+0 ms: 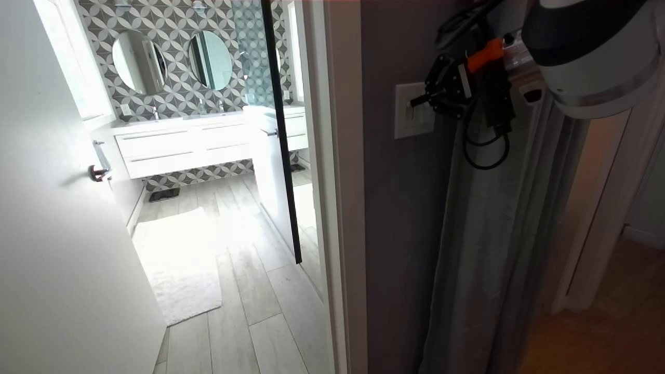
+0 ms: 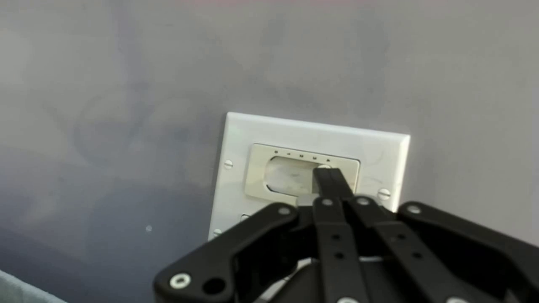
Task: Flip the left light switch
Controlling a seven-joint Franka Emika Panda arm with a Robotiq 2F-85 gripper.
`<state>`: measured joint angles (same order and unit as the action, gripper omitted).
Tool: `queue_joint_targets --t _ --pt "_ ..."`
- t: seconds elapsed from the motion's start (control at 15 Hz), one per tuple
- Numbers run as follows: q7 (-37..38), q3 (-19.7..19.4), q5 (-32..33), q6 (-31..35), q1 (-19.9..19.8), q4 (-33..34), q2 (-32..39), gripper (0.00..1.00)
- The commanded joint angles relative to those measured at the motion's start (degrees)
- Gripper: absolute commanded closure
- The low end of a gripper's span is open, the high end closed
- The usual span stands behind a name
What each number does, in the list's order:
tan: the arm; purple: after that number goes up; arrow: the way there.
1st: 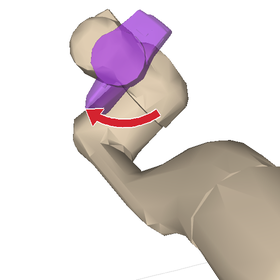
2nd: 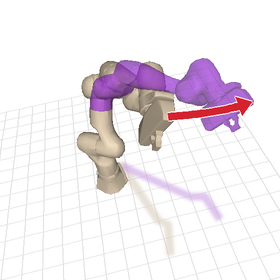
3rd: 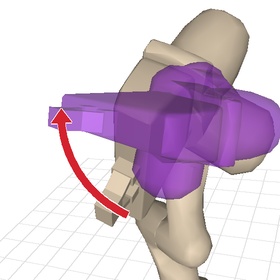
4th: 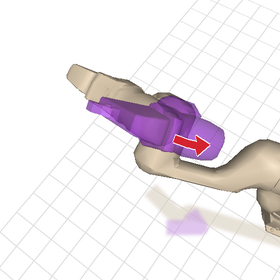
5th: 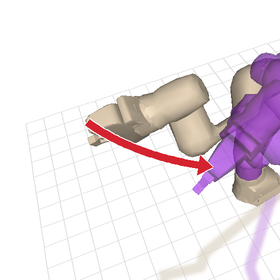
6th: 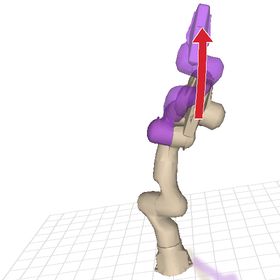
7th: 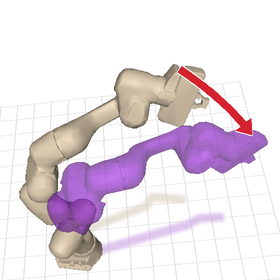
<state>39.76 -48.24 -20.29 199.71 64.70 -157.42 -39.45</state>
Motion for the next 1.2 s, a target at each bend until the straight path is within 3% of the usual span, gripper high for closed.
queue_joint_targets --t 0.0,1.13 --pt "-0.37 -2.39 0.23 0.64 1.28 0.50 2.73 1.00" --pt "-0.28 -1.24 -2.71 -1.31 -1.22 0.46 8.52 1.00"
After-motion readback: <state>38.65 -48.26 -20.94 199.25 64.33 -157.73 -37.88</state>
